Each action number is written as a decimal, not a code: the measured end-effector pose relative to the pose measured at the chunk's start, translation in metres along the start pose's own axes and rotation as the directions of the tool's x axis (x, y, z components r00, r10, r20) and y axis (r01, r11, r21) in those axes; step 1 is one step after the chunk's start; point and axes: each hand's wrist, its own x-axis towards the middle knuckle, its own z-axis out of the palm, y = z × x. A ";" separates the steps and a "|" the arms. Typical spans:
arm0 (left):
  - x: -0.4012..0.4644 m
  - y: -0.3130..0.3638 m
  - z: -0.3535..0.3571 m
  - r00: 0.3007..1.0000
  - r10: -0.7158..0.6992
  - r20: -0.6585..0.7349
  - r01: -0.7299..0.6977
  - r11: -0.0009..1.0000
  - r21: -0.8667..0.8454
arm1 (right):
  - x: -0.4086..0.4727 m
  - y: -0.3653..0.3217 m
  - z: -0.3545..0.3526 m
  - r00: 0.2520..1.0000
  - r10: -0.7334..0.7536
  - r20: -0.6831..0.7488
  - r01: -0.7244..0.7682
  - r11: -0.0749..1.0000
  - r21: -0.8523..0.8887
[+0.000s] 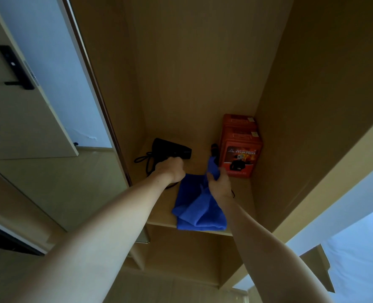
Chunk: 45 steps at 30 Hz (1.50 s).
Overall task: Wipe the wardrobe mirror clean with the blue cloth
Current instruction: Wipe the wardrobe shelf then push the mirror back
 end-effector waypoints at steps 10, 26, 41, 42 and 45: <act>-0.003 -0.008 0.000 1.000 -0.011 -0.009 0.011 1.000 0.010 | -0.018 0.018 0.024 0.982 -0.139 0.124 0.183 0.850 -0.494; -0.019 -0.012 -0.007 1.000 -0.005 -0.022 0.005 1.000 0.003 | -0.052 0.018 0.054 0.886 -0.221 0.408 0.456 0.573 -0.681; -0.032 -0.017 -0.007 1.000 -0.020 -0.020 0.019 0.998 -0.059 | -0.031 0.052 0.039 0.924 0.116 0.364 0.284 0.431 -0.856; -0.032 -0.017 -0.007 0.999 -0.025 -0.020 0.024 0.998 -0.053 | -0.029 0.045 0.039 0.931 0.122 0.344 0.254 0.458 -0.852; -0.034 -0.016 -0.006 0.999 -0.032 -0.018 0.032 0.999 -0.035 | -0.028 0.021 0.039 0.950 0.207 0.233 0.083 0.555 -0.828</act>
